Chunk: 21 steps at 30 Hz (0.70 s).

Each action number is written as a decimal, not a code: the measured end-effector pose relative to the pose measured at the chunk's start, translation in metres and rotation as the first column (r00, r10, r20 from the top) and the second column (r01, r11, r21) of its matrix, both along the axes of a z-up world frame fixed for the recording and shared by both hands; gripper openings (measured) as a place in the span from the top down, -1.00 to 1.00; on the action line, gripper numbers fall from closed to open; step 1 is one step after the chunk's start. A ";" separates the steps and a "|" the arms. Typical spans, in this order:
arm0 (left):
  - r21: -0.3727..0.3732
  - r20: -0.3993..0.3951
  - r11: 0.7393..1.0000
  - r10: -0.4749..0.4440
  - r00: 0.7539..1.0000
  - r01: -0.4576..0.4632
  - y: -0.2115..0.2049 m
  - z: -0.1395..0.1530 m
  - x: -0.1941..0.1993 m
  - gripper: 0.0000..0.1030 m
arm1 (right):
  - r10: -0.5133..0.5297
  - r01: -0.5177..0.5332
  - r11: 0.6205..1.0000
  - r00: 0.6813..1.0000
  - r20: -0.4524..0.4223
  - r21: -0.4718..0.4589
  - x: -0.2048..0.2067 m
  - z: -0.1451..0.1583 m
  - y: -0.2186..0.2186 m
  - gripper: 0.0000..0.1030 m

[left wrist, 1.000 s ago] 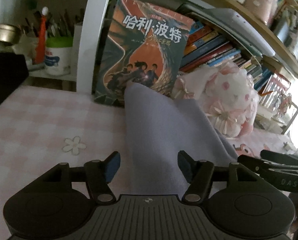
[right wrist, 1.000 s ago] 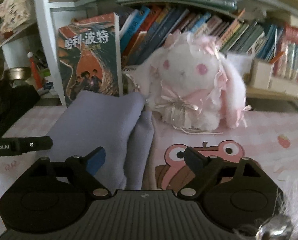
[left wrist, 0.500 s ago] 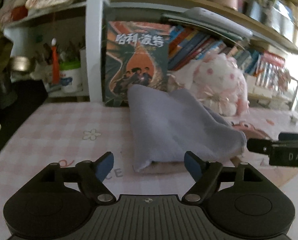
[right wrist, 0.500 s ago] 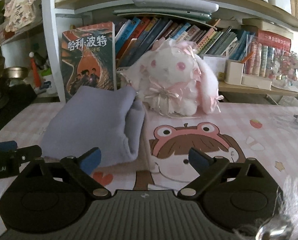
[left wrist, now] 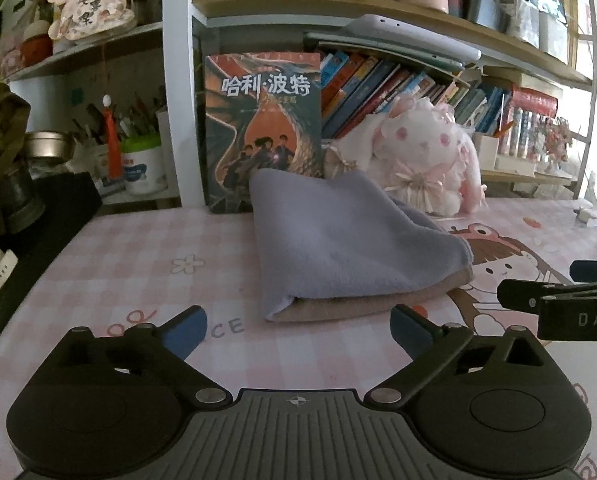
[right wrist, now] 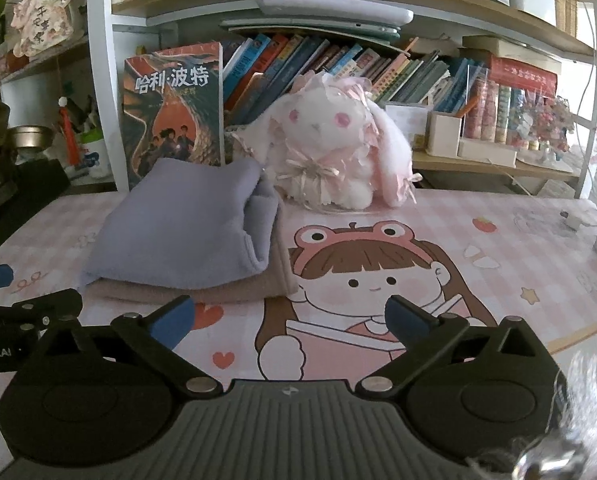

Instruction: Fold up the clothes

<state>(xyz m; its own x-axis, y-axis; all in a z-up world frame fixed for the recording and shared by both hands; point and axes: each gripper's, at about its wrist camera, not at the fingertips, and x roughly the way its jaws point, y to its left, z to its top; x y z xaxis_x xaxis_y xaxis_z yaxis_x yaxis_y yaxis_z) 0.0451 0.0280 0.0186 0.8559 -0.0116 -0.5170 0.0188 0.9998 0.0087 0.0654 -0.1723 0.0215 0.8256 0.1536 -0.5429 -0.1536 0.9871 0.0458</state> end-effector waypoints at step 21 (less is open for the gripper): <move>-0.004 -0.028 1.000 -0.011 1.000 0.010 -0.002 -0.005 -0.001 -0.94 | -0.007 0.007 1.000 1.000 -0.015 -0.003 -0.004 -0.001 0.002 -0.98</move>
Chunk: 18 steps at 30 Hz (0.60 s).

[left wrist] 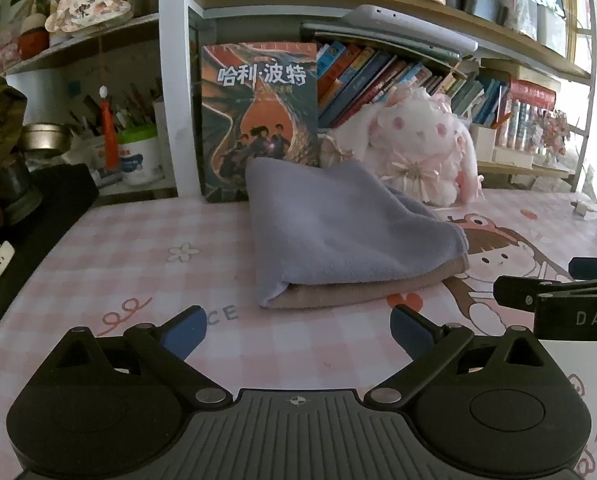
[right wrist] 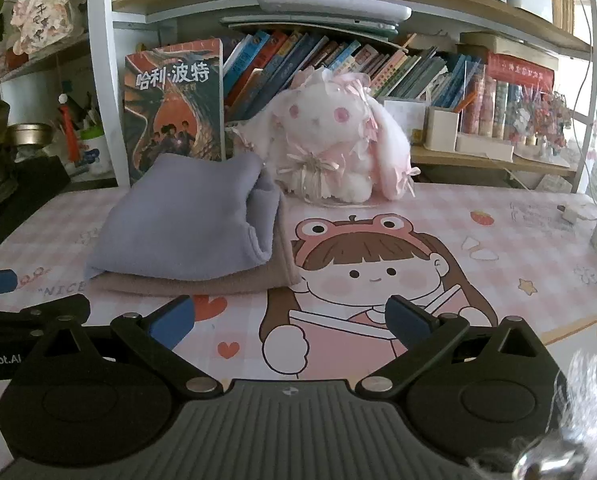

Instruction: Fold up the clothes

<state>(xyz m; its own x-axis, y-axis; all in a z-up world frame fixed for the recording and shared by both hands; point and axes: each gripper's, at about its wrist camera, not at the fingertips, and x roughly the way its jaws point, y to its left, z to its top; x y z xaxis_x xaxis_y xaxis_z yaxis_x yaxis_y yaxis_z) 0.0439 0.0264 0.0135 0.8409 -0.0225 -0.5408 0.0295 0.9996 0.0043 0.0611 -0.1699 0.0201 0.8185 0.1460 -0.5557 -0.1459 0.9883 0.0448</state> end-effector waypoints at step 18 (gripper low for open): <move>0.010 -0.029 1.000 0.018 0.999 -0.018 -0.001 -0.010 0.001 -0.94 | -0.020 0.020 1.000 0.999 -0.026 -0.017 -0.001 -0.011 0.001 -0.99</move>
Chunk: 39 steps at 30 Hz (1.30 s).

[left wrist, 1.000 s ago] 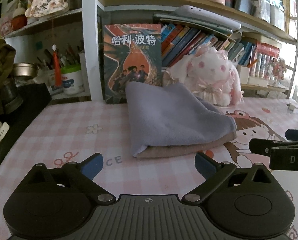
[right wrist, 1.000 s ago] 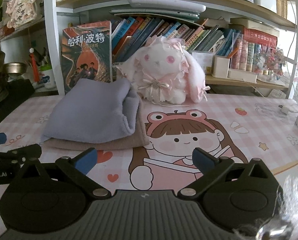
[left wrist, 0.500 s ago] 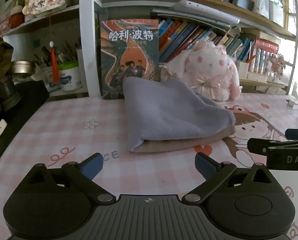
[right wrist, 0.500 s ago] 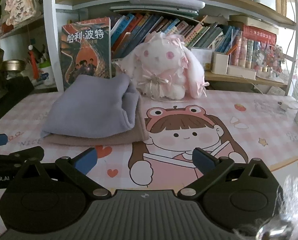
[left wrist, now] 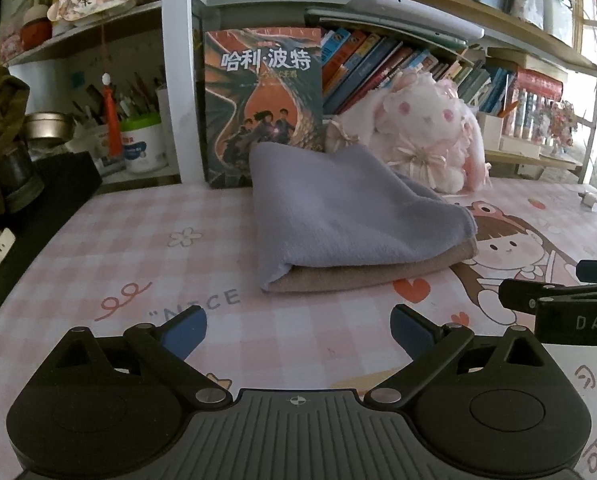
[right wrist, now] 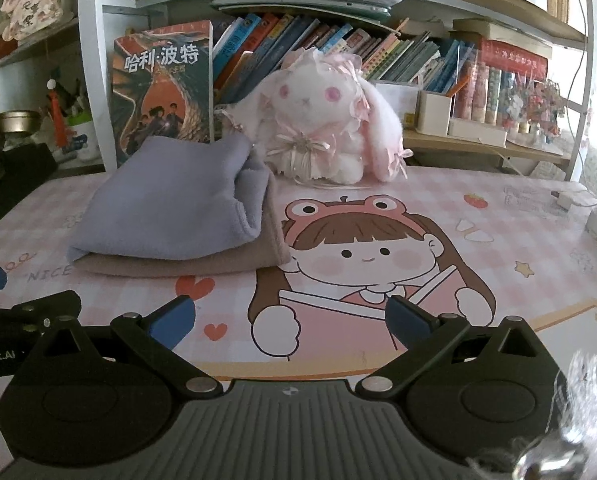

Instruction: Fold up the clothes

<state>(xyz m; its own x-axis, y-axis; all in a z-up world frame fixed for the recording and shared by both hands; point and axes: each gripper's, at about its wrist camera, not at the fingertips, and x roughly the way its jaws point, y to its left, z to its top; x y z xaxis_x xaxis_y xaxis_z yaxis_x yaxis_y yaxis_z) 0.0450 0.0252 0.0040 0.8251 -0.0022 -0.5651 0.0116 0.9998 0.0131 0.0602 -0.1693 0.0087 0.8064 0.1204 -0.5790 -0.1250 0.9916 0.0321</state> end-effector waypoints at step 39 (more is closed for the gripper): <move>-0.018 -0.016 1.000 0.014 1.000 -0.014 0.001 -0.003 0.004 -0.94 | 0.014 -0.014 1.000 1.000 -0.014 0.007 0.001 -0.002 0.007 -0.99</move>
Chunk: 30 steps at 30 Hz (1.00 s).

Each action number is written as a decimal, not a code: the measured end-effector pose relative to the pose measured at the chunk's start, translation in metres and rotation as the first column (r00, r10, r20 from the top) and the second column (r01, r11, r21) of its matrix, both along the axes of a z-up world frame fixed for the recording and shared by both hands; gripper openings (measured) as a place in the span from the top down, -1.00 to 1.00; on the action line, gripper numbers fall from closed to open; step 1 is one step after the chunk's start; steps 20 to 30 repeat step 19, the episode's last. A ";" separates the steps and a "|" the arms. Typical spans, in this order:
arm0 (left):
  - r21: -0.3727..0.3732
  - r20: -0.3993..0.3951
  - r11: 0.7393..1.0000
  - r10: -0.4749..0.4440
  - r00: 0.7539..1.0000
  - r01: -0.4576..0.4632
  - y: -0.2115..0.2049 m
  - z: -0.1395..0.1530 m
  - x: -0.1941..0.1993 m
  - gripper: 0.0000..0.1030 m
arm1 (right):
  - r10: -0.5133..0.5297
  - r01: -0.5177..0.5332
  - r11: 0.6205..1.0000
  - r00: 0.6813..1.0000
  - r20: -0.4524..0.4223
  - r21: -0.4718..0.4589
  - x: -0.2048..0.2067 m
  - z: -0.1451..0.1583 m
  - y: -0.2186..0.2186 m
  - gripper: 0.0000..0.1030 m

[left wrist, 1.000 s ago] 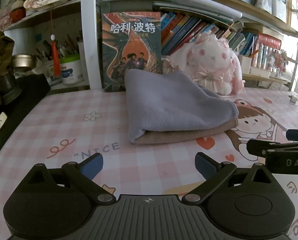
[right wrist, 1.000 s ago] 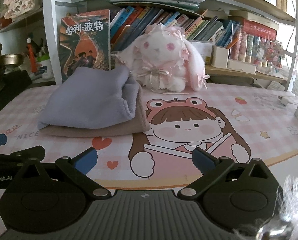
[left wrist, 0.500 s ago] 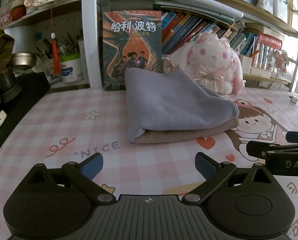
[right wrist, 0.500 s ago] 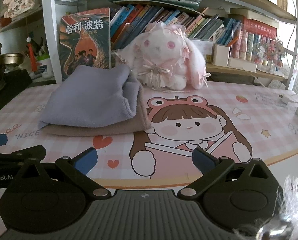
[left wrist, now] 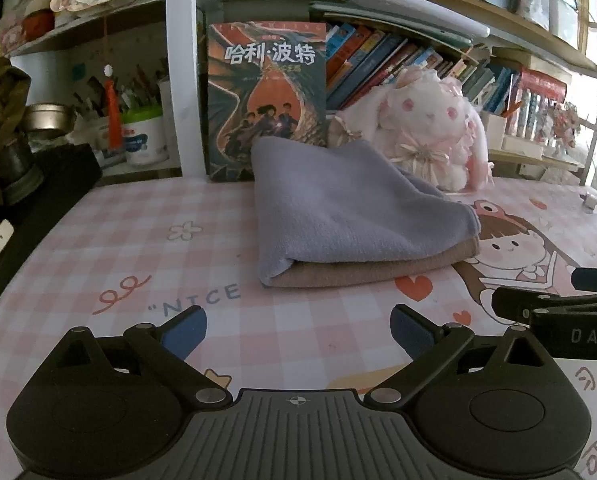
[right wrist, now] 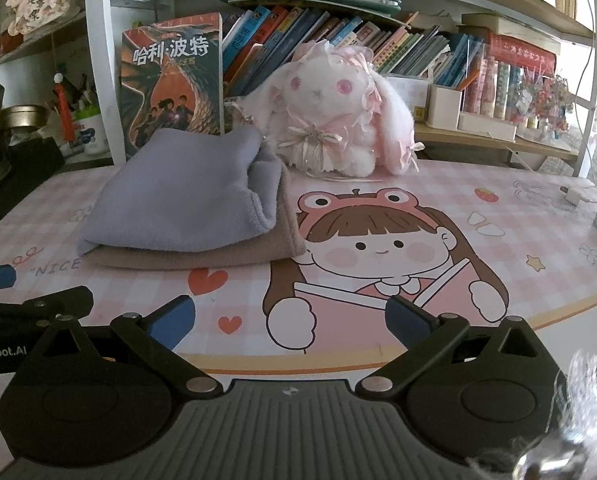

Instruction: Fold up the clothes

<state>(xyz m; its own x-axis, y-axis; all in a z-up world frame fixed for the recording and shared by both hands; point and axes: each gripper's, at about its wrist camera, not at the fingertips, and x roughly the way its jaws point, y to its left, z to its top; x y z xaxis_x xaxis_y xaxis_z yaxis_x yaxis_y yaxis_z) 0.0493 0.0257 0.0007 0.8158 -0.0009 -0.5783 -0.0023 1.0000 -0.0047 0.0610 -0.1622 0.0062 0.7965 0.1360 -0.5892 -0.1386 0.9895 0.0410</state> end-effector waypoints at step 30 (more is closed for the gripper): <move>0.012 -0.016 1.000 0.004 1.000 -0.004 -0.001 -0.003 0.001 -0.94 | -0.001 0.001 1.000 1.000 -0.003 0.003 -0.001 -0.001 0.001 -0.99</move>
